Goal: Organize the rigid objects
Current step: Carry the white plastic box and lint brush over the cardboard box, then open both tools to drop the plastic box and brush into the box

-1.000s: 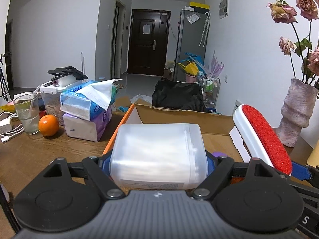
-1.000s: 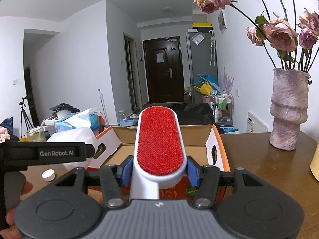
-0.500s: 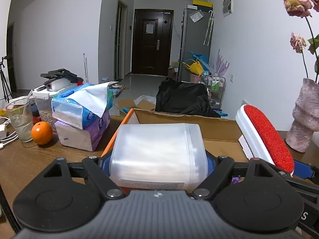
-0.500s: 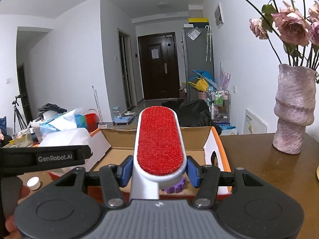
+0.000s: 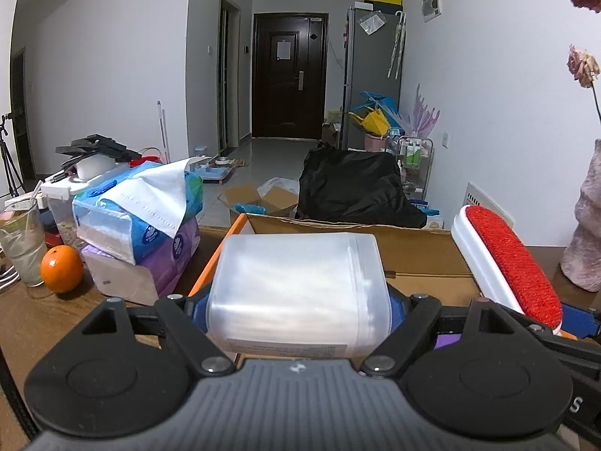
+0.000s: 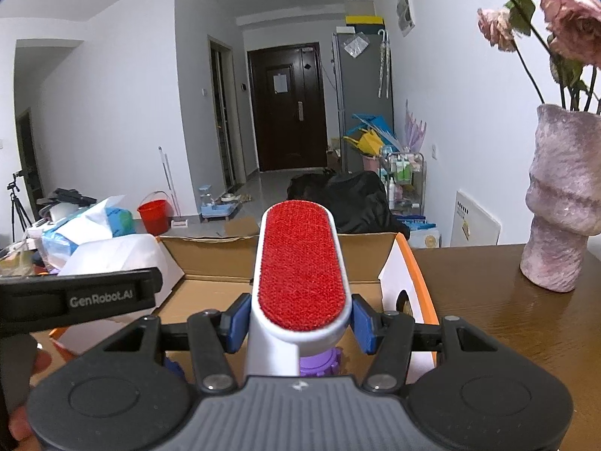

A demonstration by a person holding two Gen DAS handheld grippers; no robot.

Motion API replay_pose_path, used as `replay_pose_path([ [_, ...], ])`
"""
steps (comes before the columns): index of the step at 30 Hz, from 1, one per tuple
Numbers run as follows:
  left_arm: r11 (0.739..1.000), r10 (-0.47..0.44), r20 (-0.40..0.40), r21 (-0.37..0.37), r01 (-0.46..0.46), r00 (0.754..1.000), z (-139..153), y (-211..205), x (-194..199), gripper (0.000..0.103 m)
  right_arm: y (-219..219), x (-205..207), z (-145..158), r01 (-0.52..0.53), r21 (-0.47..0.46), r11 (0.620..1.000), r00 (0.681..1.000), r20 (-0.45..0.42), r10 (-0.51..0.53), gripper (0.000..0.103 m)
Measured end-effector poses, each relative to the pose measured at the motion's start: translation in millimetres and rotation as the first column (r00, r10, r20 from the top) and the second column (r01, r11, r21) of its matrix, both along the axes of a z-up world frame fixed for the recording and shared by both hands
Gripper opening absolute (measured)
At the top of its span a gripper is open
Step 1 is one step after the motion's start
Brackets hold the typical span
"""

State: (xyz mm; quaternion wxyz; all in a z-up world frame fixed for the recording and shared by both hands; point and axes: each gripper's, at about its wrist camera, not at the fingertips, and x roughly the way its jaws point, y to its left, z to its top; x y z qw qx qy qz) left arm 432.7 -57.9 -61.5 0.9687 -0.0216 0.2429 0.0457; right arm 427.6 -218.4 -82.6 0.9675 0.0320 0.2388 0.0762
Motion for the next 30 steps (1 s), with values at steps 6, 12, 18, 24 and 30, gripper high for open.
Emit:
replay_pose_path([
  [6,1.0,0.01,-0.017,0.012,-0.01,1.0,-5.6,3.7,16.2,0.083,-2.2,22.6,-0.7,0.02,0.025,1.0,0.998,-0.059,-0.018,0.055],
  [12,1.0,0.017,-0.026,0.019,-0.017,1.0,-7.9,7.7,26.1,0.083,0.0,41.7,-2.4,0.039,0.037,0.999,0.992,-0.123,-0.034,0.055],
  [18,1.0,0.016,-0.039,0.023,-0.015,0.999,-7.1,10.4,29.6,0.083,2.9,51.8,-4.5,0.04,0.05,0.998,0.987,-0.159,-0.032,0.055],
  [24,0.999,0.002,-0.046,0.039,0.0,0.999,-3.4,8.5,26.7,0.099,1.2,52.7,-3.7,0.047,0.045,0.998,0.984,-0.171,-0.038,0.056],
  [30,0.999,0.026,-0.035,0.037,-0.024,0.999,3.5,16.3,22.3,0.103,-2.1,47.3,5.2,0.07,0.024,0.997,0.987,-0.149,-0.066,0.083],
])
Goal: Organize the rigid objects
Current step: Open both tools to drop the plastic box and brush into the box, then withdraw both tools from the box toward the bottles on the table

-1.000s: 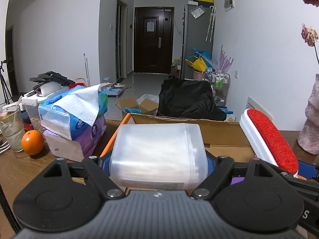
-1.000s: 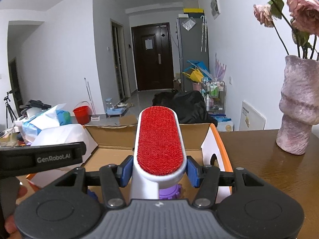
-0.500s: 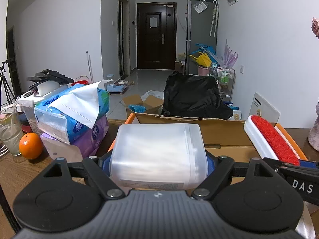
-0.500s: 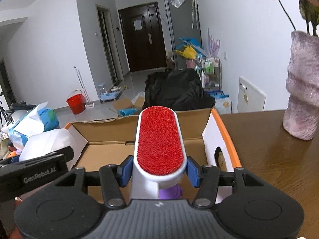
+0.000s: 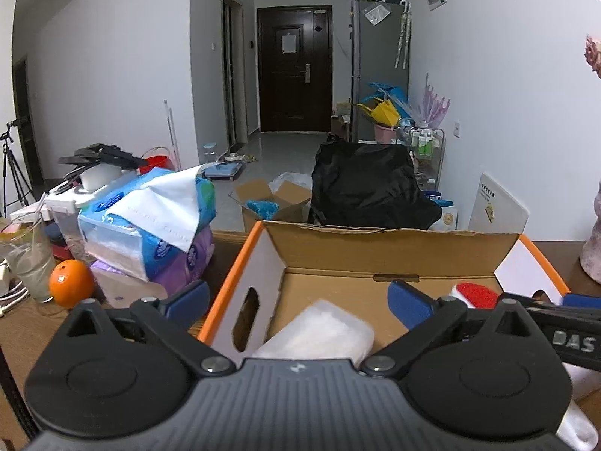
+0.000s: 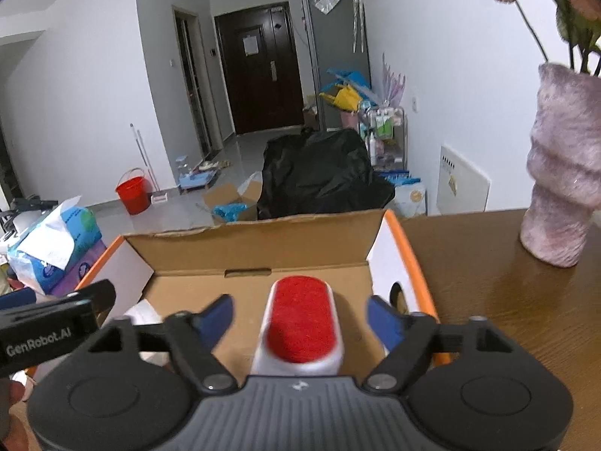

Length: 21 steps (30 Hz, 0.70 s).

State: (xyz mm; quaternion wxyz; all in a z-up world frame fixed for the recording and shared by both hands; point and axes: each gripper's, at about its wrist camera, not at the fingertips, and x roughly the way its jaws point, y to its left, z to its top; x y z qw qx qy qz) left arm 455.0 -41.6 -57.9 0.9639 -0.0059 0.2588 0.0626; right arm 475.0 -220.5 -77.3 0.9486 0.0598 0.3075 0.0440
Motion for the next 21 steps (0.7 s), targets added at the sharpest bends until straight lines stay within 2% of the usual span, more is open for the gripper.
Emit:
replay_pose_path([
  [2,1.0,0.004,-0.013,-0.008,-0.004,1.0,0.3,2.6,1.1,0.103,0.2,-2.7,1.6,-0.006,-0.007,1.0,1.0,0.002,0.006,0.085],
  [4,1.0,0.008,-0.021,-0.013,-0.008,1.0,-0.4,4.6,2.1,0.103,-0.2,-2.5,2.6,-0.008,-0.012,1.0,1.0,0.005,0.008,0.09],
  [13,1.0,0.008,-0.018,-0.002,-0.008,1.0,0.0,4.9,-2.0,0.103,0.1,-8.0,4.7,-0.016,-0.029,0.999,1.0,0.017,0.017,0.098],
  [21,1.0,-0.005,-0.007,0.003,0.005,1.0,3.7,7.5,-12.9,0.103,-0.1,-26.7,11.4,-0.032,-0.049,0.998,0.997,0.07,0.035,0.103],
])
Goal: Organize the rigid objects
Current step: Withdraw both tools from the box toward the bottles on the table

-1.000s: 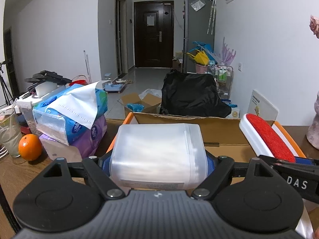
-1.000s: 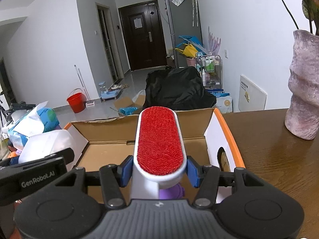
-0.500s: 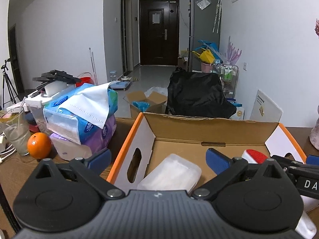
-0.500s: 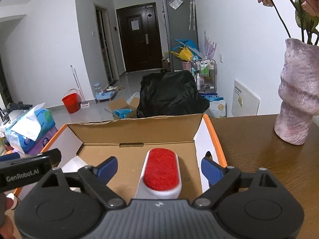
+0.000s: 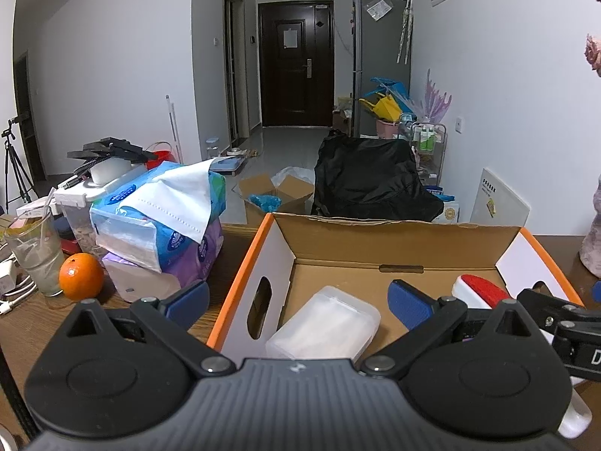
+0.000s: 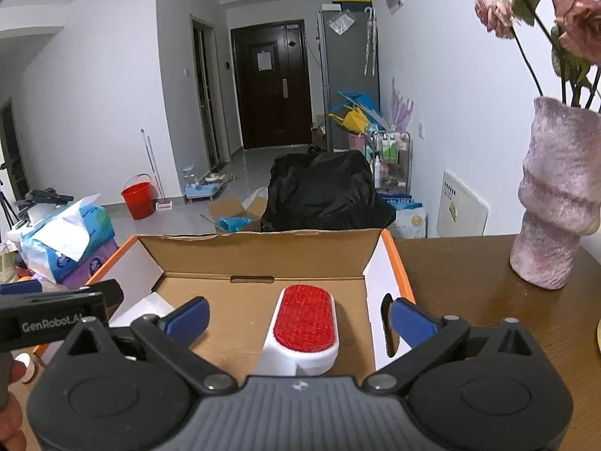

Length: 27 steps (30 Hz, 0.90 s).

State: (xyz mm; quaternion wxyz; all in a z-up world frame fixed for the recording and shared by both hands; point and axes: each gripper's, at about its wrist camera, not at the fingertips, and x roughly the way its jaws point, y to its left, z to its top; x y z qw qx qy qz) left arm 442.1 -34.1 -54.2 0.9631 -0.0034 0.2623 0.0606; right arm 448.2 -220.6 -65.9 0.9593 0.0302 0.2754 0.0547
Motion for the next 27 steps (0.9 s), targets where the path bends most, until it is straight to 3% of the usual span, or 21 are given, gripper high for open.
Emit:
replay_pose_path([
  [27,0.997,-0.074,0.055,0.022,0.073,0.996,9.1,1.9,-73.6,0.103,-15.3,-99.4,19.9,-0.069,-0.089,0.994,0.987,0.137,0.081,0.103],
])
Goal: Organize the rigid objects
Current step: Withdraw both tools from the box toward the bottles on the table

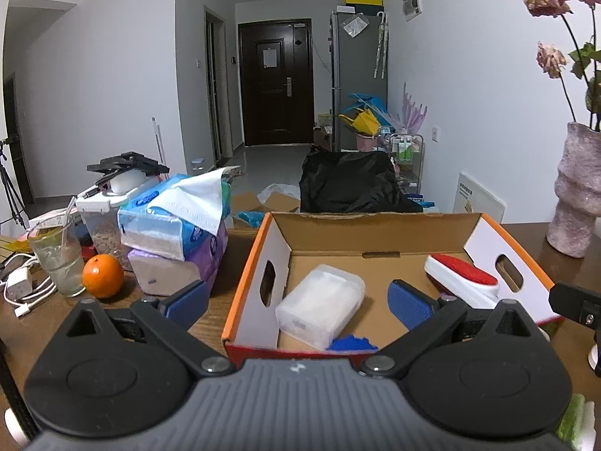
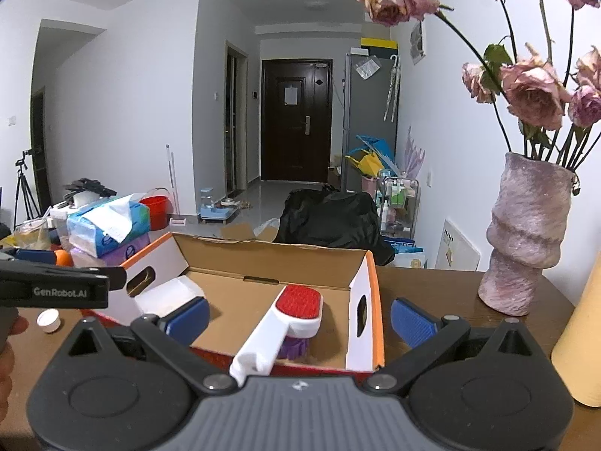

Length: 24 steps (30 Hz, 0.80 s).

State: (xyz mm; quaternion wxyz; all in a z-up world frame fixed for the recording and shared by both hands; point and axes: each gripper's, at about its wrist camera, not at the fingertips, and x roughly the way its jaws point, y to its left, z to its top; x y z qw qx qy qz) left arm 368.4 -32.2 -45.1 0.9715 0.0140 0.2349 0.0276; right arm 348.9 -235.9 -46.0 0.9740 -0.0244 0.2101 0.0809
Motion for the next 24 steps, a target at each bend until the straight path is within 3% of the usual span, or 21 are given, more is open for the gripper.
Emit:
replay_pose_path([
  [24,0.996,-0.089,-0.046,0.0,0.089,0.995,-21.0,-21.1,-75.0,0.103,-32.8,-83.4,-25.2,0.014,0.0,1.0,1.0,0.009,-0.014,0.103],
])
